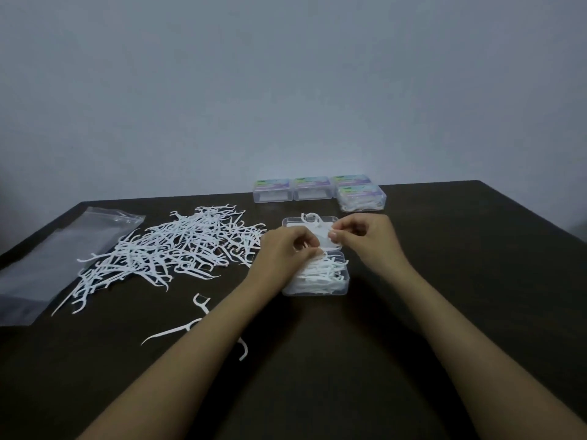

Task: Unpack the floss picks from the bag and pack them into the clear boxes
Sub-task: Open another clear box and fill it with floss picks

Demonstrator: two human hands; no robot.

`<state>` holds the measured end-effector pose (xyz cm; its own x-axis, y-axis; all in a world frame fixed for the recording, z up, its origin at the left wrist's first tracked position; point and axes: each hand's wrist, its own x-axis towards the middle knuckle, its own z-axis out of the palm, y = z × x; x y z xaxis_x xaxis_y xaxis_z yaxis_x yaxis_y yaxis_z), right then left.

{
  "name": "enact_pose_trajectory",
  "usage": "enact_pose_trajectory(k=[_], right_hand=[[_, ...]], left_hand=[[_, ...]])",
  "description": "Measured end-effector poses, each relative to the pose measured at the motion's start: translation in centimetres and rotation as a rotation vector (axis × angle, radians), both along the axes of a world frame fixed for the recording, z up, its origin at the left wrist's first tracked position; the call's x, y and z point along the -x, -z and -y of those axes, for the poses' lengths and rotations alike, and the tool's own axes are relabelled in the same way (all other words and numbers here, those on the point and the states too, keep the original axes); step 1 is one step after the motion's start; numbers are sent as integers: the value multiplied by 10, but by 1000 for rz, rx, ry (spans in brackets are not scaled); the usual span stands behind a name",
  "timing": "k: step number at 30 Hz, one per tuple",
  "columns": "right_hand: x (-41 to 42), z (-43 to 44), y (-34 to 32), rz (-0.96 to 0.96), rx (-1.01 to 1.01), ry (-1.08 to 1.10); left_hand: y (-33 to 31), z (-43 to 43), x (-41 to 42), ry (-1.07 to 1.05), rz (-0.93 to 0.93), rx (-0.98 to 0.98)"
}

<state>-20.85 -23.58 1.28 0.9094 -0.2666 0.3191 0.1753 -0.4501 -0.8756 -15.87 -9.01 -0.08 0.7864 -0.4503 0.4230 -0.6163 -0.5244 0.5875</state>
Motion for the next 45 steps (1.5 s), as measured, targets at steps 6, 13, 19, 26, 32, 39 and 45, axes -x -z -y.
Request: enact_pose_trajectory(k=[6, 13, 19, 26, 32, 39, 45], right_hand=[[-3, 0, 1, -17, -20, -17], [-1, -1, 0, -79, -66, -99], [0, -1, -2, -76, -199, -164], [0, -2, 2, -102, -194, -141], [-3, 1, 2, -50, -143, -15], [-6, 7, 6, -83, -95, 110], [-4, 6, 4, -100, -77, 105]], left_hand=[[1, -10, -3, -13, -77, 159], [-7, -25, -12, -54, -341, 395], [-5, -23, -8, 199, -472, 395], [-5, -24, -8, 171, -329, 214], [-4, -29, -15, 16, -193, 158], [-5, -27, -14, -8, 101, -7], [-4, -21, -14, 49, 184, -97]])
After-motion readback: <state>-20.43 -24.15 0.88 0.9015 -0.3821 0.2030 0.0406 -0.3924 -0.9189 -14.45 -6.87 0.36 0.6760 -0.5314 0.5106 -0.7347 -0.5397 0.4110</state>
